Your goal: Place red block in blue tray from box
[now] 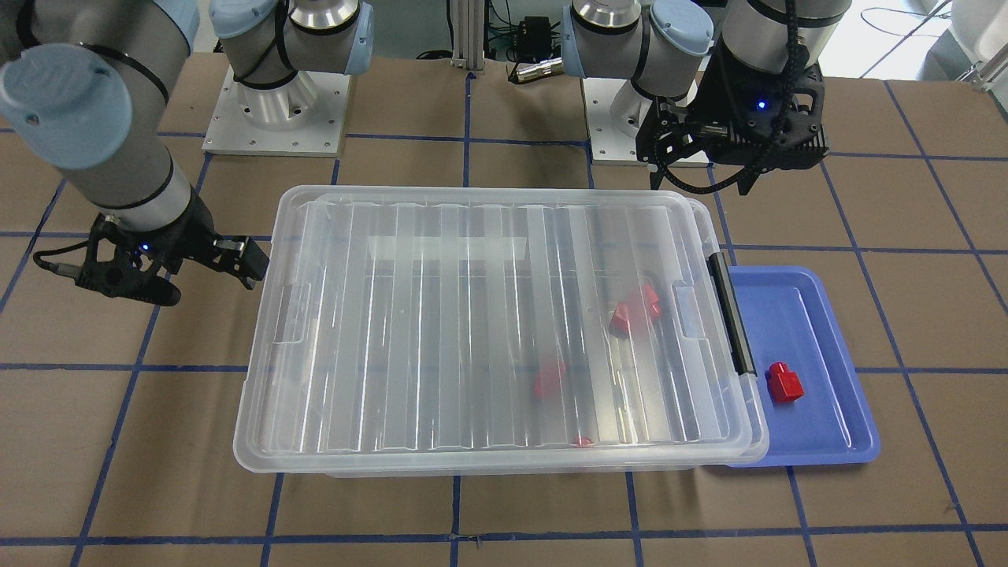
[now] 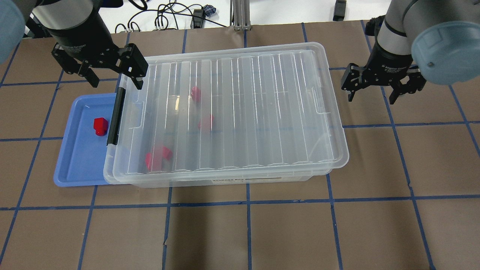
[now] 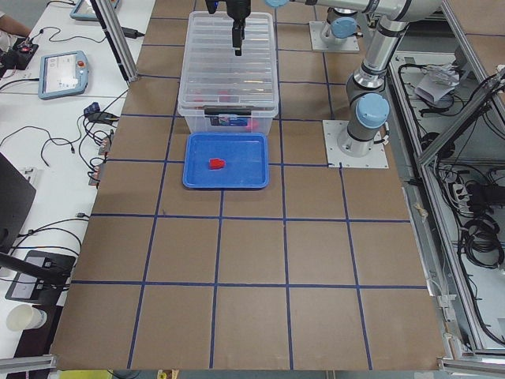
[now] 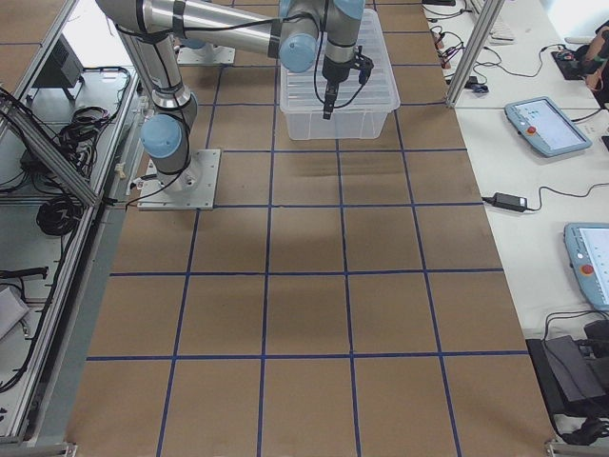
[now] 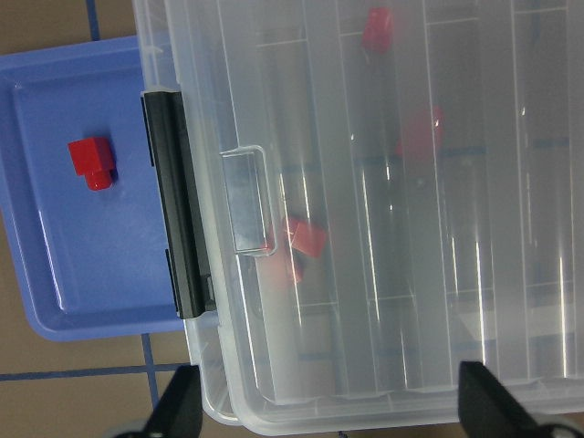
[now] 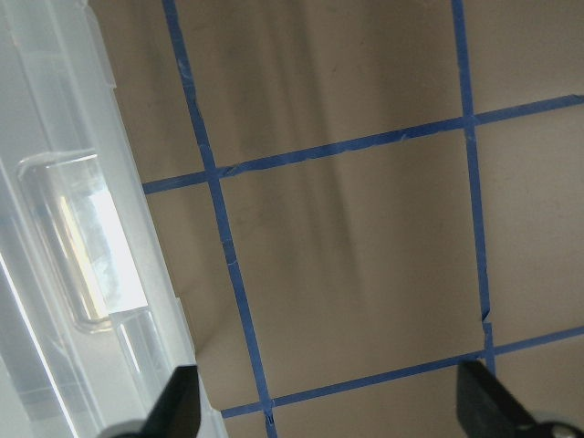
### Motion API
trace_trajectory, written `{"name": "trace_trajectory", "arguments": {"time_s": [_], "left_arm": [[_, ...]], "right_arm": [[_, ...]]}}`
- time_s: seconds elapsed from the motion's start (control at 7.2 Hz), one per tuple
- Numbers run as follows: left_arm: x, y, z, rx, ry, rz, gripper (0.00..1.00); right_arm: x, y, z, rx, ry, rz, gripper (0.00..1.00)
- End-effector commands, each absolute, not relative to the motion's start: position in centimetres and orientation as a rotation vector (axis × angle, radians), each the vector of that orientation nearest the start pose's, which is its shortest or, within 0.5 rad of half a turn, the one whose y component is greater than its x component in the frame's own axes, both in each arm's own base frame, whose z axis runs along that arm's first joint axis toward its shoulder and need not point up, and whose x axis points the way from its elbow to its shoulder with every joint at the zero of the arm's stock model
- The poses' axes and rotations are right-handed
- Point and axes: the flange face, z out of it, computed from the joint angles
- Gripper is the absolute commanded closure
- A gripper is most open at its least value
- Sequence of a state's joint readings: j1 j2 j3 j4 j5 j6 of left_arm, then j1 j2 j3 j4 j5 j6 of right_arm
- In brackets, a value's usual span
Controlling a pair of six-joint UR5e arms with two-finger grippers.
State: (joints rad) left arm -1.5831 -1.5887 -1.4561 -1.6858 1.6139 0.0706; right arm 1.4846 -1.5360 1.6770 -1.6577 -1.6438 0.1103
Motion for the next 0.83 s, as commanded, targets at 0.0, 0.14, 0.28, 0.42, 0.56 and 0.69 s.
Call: {"name": "trace_trajectory", "arguments": {"time_s": [0.0,0.14,0.28,0.42,0.56,0.69], "left_arm": [[-13.6,-49.4,52.4,0.131,3.096,0.030,0.00],[-13.3,-49.5,52.4,0.122,3.097,0.028,0.00],[-13.3,-49.6,52.4,0.117,3.095,0.021,0.00],[-13.1,-49.8,52.6,0.104,3.097,-0.010,0.00],[-11.8,-51.0,53.2,0.061,3.090,-0.131,0.00],[-11.4,-51.4,52.7,0.051,3.087,-0.165,0.00]], "right_arm": [[8.7,-47.9,46.6,0.371,3.187,-0.035,0.00],[10.5,-46.6,47.4,0.315,3.159,-0.058,0.00],[13.2,-45.9,47.4,0.226,3.123,-0.059,0.00],[15.5,-45.6,47.1,0.159,3.125,-0.063,0.00],[15.8,-45.2,47.3,0.141,3.121,-0.055,0.00],[15.5,-45.2,47.2,0.143,3.115,-0.031,0.00]]}}
